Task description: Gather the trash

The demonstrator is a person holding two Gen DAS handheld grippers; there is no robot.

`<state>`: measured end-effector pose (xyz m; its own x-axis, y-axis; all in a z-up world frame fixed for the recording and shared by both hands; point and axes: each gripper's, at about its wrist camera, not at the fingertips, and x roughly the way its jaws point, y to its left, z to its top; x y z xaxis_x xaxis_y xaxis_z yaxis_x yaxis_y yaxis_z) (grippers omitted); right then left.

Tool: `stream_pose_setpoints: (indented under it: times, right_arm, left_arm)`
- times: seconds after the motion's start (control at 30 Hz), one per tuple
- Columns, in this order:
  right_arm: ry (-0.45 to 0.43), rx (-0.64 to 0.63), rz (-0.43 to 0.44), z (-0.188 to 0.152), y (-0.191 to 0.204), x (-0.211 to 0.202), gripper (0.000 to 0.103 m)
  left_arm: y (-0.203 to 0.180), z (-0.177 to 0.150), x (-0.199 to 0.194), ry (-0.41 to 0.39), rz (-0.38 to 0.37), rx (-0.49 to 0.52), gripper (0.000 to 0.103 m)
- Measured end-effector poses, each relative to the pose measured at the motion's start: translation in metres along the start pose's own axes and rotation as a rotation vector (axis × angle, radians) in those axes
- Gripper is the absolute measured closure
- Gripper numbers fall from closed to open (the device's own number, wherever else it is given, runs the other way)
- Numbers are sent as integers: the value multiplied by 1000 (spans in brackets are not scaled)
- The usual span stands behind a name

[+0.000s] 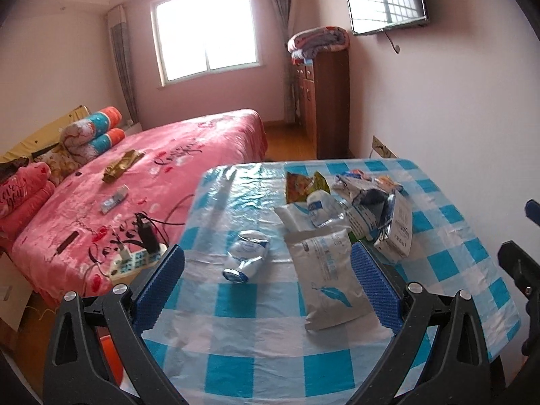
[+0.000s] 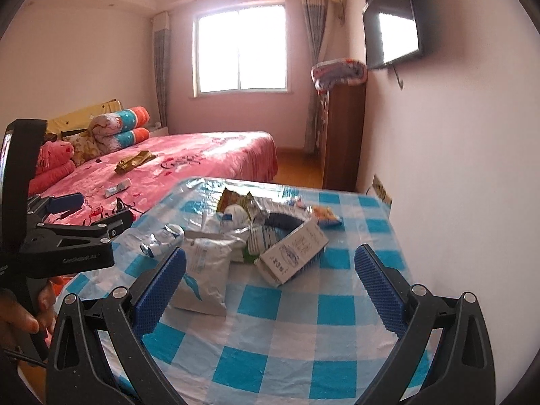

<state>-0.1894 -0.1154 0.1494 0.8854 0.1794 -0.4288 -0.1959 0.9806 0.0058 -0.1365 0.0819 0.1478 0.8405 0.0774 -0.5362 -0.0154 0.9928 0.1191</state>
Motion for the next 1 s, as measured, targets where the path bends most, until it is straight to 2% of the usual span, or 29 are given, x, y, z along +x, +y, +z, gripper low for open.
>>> stream_pose_setpoints:
  times: [0.33, 0.67, 1.0]
  right_arm:
    - [-99, -46, -33, 10, 9, -29, 4]
    - [-117, -14, -39, 15, 0, -37, 4]
    - [-131, -7, -33, 16, 0, -41, 4]
  left_arm:
    - [10, 10, -23, -58, 23, -10, 4]
    - [11, 14, -36, -110, 65, 4, 4]
    - [15, 15, -39, -119, 74, 0, 4]
